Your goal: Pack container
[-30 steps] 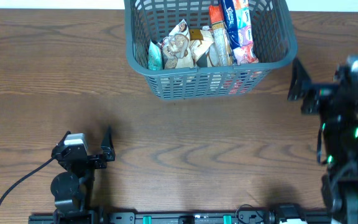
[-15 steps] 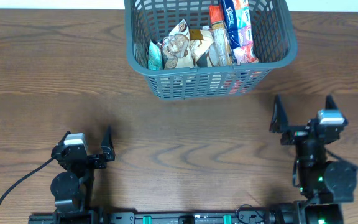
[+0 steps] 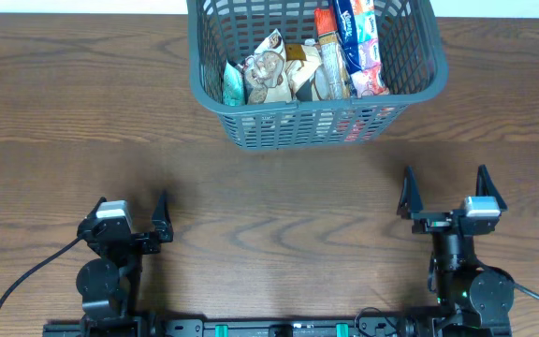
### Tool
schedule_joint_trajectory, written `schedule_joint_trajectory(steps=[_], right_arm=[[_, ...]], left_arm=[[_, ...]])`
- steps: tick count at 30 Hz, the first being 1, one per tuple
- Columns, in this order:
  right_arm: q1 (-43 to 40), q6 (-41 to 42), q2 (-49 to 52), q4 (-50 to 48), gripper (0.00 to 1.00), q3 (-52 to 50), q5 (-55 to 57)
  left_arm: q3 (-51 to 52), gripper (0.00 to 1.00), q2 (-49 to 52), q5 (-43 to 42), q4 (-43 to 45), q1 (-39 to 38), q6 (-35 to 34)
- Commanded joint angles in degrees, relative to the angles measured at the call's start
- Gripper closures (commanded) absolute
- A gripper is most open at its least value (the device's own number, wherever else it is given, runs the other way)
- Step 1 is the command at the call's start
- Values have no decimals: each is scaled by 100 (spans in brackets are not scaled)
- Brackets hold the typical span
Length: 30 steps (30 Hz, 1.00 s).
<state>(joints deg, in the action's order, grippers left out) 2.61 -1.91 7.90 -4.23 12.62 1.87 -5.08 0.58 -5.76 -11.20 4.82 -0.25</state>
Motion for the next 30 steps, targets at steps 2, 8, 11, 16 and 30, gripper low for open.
schedule_joint_trajectory(steps=[2, 8, 11, 16, 30], right_arm=[[59, -28, -286, -31, 1, -214, -44], [59, -26, -658, -37, 1, -533, -66], [59, -28, -763, -96, 1, -656, -79], [59, -31, -761, -120, 1, -745, -81], [59, -50, -761, -74, 1, -1193, -42]], left_arm=[[160, 1, -35, 44, -20, 26, -70], [160, 1, -35, 44, -20, 26, -70], [160, 1, -35, 44, -20, 26, -70], [160, 1, -35, 44, -20, 26, -70], [160, 1, -35, 44, -20, 26, -70]])
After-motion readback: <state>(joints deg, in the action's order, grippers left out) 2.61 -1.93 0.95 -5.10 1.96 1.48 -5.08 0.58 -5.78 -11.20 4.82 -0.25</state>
